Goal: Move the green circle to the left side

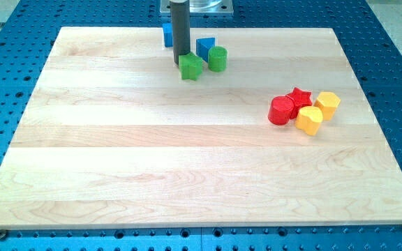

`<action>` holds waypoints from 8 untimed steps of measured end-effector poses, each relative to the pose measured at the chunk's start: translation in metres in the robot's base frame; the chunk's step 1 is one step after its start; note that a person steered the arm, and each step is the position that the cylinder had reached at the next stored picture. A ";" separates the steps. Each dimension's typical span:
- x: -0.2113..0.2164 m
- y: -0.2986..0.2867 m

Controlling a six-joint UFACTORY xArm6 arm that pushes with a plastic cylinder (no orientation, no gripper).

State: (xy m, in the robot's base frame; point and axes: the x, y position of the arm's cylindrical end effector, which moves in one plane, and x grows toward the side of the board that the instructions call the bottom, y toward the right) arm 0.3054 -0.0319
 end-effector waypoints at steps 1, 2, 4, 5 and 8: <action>-0.015 0.050; -0.052 0.091; -0.008 0.155; 0.007 0.095; -0.031 -0.003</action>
State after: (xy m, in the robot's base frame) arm 0.2748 -0.0346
